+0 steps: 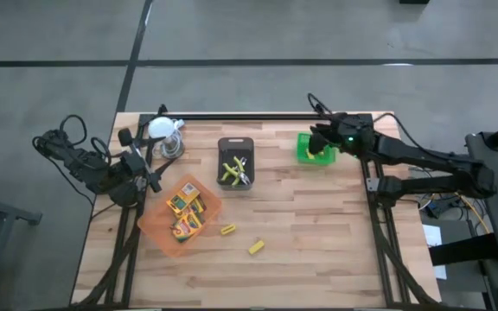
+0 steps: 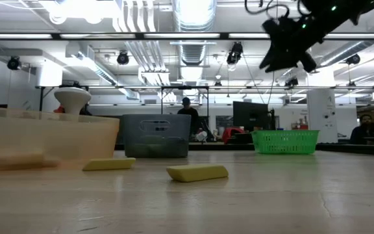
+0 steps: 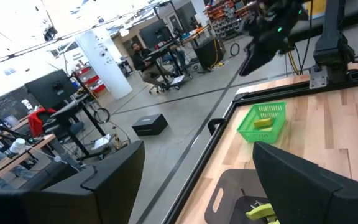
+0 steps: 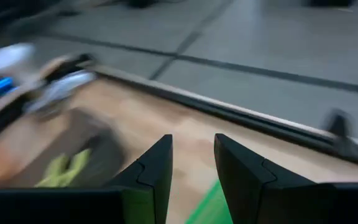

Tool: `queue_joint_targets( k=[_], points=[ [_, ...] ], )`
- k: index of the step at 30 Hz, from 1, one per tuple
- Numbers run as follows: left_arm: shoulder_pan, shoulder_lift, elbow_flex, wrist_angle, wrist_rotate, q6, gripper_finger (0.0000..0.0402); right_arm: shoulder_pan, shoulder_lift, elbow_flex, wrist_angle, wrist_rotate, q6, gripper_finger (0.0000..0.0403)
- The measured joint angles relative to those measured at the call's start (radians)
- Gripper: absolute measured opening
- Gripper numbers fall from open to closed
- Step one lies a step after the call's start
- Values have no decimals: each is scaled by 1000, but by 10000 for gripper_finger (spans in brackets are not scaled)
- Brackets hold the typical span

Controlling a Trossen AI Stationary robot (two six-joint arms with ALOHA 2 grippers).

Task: Pick & Place School Supplies
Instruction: Put the yellow eraser into the green bin

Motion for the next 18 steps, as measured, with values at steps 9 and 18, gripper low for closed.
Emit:
queue_joint_targets(
  k=[9, 18],
  points=[
    [0, 0, 0, 0, 0, 0, 305, 0, -203, -4, 13, -489, -442, 116],
    [0, 0, 0, 0, 0, 0, 305, 0, -335, -168, 236, -1002, -462, 116]
  ],
)
